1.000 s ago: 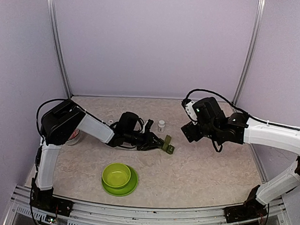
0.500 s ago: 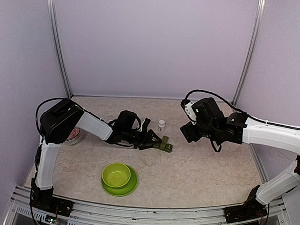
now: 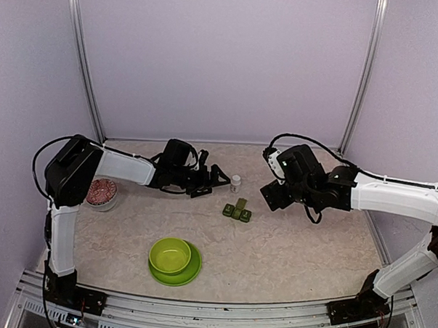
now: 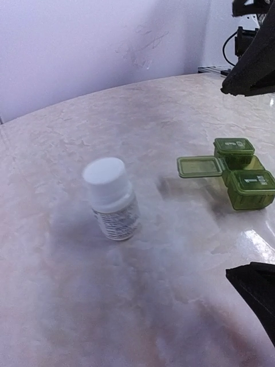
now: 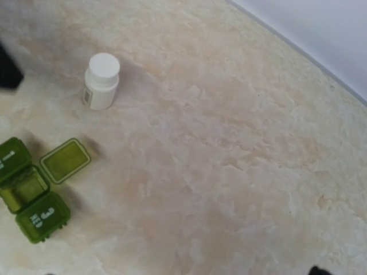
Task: Sort the pills into containers
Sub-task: Place the pill container at the center of the board, then pick up the pill container from the center of the board.
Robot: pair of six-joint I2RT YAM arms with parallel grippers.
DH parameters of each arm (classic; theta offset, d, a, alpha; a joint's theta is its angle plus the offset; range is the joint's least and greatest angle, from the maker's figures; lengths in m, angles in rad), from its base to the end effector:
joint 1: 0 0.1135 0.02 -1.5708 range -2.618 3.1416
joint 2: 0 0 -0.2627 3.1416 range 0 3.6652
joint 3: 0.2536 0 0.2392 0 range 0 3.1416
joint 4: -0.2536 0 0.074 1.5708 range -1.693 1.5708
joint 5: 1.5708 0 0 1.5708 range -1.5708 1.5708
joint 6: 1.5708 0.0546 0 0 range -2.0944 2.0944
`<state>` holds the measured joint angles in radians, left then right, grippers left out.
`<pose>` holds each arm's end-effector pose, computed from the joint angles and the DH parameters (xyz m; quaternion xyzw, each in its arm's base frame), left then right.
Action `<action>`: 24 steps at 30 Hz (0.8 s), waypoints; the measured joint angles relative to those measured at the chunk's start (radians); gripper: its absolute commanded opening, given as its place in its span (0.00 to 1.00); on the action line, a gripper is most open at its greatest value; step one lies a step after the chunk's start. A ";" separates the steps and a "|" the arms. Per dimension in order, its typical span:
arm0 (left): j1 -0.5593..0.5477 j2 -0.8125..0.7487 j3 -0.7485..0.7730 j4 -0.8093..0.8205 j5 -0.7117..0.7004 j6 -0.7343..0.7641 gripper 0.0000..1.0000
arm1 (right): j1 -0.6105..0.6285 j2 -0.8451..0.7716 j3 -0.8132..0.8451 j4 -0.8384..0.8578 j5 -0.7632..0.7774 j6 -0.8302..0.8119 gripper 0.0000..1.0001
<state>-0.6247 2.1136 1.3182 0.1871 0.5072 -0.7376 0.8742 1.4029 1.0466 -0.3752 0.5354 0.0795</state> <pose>0.3580 -0.2909 0.1455 0.0675 0.8632 -0.4549 0.2081 0.2165 0.2153 0.2672 -0.2414 0.8538 -0.0343 0.4600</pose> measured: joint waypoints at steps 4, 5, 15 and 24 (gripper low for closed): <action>0.004 -0.014 0.109 -0.067 -0.047 0.045 0.99 | -0.009 0.043 0.022 0.000 -0.005 0.001 0.98; 0.004 -0.014 0.144 -0.092 -0.058 0.061 0.99 | -0.017 0.053 0.031 0.000 -0.008 0.003 0.99; 0.036 -0.011 0.455 -0.346 -0.123 0.191 0.99 | -0.108 0.012 0.057 0.029 -0.101 0.049 1.00; 0.061 -0.034 0.609 -0.586 -0.233 0.196 0.99 | -0.130 -0.040 0.131 -0.008 -0.180 0.128 1.00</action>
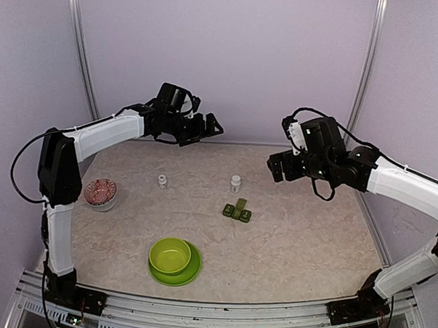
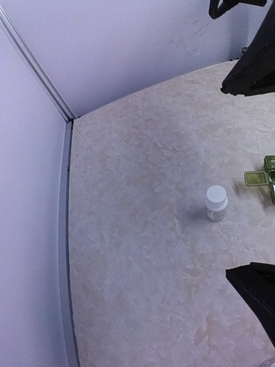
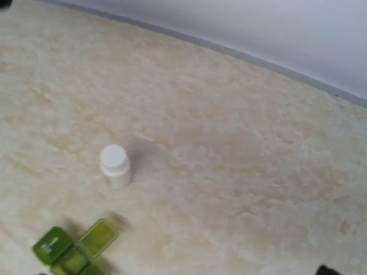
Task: Sort the pills into containers
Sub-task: Pick up the pill container from the center of the board.
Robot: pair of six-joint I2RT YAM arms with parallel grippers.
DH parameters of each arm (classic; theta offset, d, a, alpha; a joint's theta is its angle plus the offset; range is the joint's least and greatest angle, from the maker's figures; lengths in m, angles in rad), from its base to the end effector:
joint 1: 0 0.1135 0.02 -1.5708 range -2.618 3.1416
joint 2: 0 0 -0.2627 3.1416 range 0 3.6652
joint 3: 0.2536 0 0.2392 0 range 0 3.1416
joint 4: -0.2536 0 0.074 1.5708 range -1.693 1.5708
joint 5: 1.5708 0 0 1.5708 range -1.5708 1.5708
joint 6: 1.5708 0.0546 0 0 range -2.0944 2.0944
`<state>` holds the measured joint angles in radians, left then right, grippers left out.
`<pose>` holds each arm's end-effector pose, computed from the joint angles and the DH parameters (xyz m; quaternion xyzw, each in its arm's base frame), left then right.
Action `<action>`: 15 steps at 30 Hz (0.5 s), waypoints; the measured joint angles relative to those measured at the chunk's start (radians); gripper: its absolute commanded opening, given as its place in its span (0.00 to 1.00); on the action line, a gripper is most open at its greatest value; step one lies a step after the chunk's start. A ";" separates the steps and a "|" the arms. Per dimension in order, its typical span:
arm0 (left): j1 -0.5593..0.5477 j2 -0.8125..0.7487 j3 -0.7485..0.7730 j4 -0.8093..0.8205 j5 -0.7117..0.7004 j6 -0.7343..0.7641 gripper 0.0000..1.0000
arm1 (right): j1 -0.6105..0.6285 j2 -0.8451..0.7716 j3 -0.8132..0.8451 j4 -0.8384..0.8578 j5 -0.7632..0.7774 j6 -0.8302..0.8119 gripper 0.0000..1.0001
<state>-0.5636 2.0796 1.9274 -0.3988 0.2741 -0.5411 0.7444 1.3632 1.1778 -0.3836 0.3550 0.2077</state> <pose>0.4095 -0.2763 0.3009 0.0764 0.8638 -0.3552 0.3490 0.2408 0.1961 0.3194 -0.1472 0.8550 0.0790 0.4911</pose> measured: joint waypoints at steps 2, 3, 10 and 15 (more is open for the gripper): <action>-0.002 -0.033 -0.065 -0.016 -0.036 0.005 0.99 | 0.000 -0.021 -0.008 -0.008 -0.013 0.019 1.00; -0.003 -0.052 -0.108 -0.021 -0.056 0.010 0.99 | -0.001 -0.035 -0.022 -0.005 -0.021 0.027 1.00; -0.054 -0.125 -0.368 -0.002 -0.173 0.064 0.99 | -0.001 -0.084 -0.149 0.009 -0.074 0.056 1.00; -0.135 -0.124 -0.379 0.051 -0.190 0.127 0.99 | -0.001 -0.090 -0.224 0.014 -0.101 0.102 1.00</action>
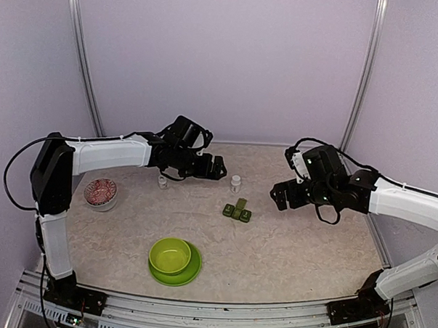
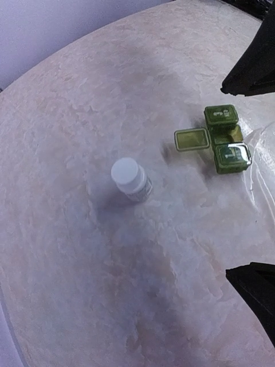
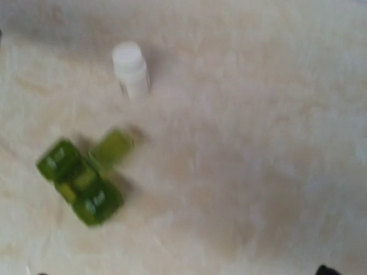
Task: Sort the pills into containers
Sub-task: Pick up the pill container from the center of the board.
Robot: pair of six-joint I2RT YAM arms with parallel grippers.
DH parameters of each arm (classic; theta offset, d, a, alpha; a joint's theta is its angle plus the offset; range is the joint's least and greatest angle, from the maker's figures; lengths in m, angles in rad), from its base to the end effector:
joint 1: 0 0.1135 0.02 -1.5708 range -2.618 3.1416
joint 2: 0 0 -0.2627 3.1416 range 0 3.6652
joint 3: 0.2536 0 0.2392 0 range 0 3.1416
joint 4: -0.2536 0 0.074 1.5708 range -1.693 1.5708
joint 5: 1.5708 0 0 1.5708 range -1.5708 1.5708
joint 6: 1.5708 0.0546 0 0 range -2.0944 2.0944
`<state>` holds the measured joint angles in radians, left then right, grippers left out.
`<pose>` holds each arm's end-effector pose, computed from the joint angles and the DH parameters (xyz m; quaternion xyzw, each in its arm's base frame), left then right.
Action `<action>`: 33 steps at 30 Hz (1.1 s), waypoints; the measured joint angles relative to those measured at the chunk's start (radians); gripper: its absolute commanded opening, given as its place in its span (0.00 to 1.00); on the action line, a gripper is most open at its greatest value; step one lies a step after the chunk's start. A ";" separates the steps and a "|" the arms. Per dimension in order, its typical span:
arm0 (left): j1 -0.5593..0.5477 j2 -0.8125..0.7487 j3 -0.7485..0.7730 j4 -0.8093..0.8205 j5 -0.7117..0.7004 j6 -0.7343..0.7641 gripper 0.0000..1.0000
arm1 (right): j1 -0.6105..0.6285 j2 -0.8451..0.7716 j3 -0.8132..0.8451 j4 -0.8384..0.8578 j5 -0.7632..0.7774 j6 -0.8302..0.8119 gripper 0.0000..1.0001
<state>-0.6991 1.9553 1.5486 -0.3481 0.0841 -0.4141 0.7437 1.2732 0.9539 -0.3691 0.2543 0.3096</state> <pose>0.3403 -0.2921 0.2326 0.1468 0.9054 -0.2422 0.3162 0.2151 0.1792 0.2684 -0.1403 0.8876 0.1138 0.4238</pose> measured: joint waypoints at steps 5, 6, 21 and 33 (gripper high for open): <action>-0.060 0.032 0.060 0.019 0.003 0.058 0.96 | 0.000 -0.053 -0.106 0.004 -0.027 0.026 1.00; -0.064 0.048 0.084 0.023 0.007 0.068 0.95 | 0.000 -0.061 -0.114 0.005 -0.034 0.026 1.00; -0.060 0.244 0.313 -0.060 -0.032 0.144 0.86 | 0.000 -0.124 -0.144 0.053 -0.128 0.078 1.00; 0.111 0.093 0.072 -0.087 -0.167 0.089 0.86 | 0.000 -0.125 -0.143 0.052 -0.172 0.061 1.00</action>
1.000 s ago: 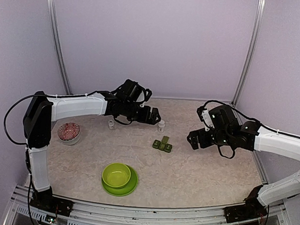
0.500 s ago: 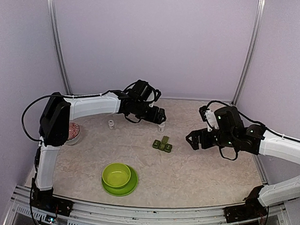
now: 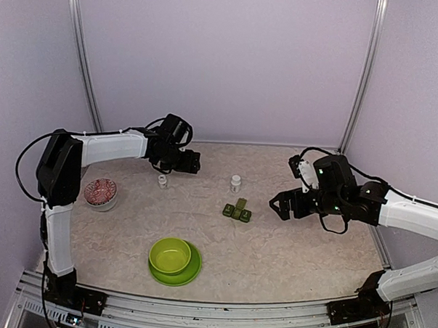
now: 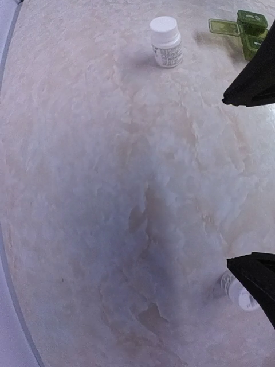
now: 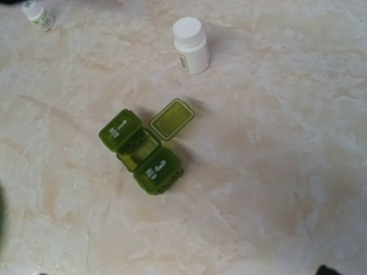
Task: Sort the pills into containers
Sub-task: Pick up the pill container from the center of the board.
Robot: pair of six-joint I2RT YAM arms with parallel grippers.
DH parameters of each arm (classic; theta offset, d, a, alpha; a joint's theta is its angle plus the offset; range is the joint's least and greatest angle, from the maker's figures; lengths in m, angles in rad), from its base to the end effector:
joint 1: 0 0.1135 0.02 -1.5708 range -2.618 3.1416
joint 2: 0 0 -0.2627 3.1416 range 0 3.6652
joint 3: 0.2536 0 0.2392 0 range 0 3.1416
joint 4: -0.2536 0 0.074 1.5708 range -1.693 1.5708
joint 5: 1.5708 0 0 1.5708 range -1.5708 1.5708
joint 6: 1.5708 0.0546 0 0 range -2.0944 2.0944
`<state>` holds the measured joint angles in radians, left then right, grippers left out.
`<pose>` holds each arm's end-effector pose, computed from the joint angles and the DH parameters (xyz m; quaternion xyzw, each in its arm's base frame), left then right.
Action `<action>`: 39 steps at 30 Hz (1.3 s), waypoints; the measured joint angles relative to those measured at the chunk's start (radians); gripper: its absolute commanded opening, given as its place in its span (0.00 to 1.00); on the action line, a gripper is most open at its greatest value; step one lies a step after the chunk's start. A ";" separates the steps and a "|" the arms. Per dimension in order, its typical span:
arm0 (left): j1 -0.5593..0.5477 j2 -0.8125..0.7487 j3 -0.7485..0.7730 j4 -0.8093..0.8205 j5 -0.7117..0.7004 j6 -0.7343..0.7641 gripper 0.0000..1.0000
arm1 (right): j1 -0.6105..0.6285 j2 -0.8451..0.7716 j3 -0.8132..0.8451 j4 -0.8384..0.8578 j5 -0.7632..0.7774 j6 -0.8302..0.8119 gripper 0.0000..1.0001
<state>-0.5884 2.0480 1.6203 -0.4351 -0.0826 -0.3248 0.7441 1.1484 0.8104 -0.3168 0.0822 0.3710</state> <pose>0.3849 -0.2514 0.2079 0.1090 0.9309 -0.1180 0.3279 0.1888 0.1677 0.2547 -0.1484 0.8840 0.2025 0.3944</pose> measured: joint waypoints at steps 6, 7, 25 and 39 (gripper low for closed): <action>0.064 -0.046 -0.018 -0.025 -0.061 -0.011 0.83 | 0.000 0.018 0.021 0.000 -0.002 -0.033 1.00; 0.072 -0.055 -0.034 -0.025 -0.065 -0.013 0.82 | 0.000 0.020 0.025 0.001 -0.002 -0.038 1.00; 0.126 -0.043 -0.120 -0.037 -0.095 -0.012 0.64 | 0.000 0.032 0.028 0.022 -0.004 -0.067 0.99; 0.145 -0.021 -0.159 -0.022 -0.101 -0.010 0.50 | 0.000 0.079 0.028 0.037 -0.028 -0.067 0.99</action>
<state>-0.4438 2.0274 1.4609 -0.4572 -0.1837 -0.3351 0.7441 1.2274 0.8387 -0.2794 0.0544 0.3038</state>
